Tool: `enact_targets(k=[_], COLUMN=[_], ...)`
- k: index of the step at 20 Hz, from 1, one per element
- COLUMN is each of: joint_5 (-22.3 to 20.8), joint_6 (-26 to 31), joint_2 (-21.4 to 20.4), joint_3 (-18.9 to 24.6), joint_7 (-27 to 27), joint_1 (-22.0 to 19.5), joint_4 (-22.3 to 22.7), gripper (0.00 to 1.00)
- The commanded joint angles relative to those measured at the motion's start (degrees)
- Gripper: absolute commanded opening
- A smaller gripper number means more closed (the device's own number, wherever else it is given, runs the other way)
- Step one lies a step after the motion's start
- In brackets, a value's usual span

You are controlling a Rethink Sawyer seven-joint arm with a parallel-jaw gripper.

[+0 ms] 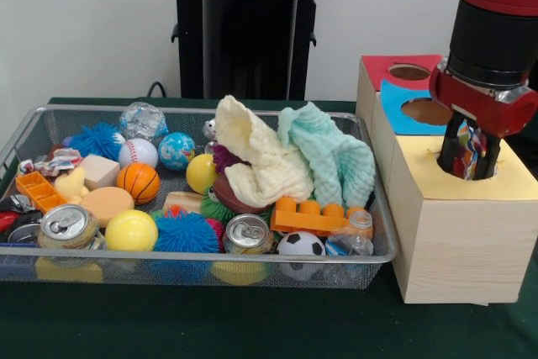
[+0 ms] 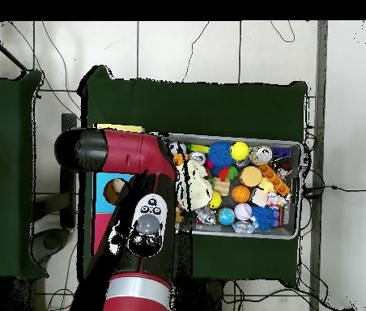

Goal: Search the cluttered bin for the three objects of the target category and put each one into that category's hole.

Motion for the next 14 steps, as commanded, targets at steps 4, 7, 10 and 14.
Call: enact_targets(k=[4, 7, 10, 14], joint_5=[-1.2, -1.3, -1.4, -1.5], joint_6=[7.9, 9.8, 13.0, 13.1], joint_2=[-8.5, -9.4, -10.9, -11.3], joint_3=[-1.7, -2.1, -2.6, -2.4], joint_7=[2.8, 2.8, 2.8, 2.7], joint_1=[-3.4, -3.1, -2.8, -2.9], joint_4=[5.7, 5.1, 4.2, 4.3], gripper=[1.0, 1.0, 1.0, 1.0])
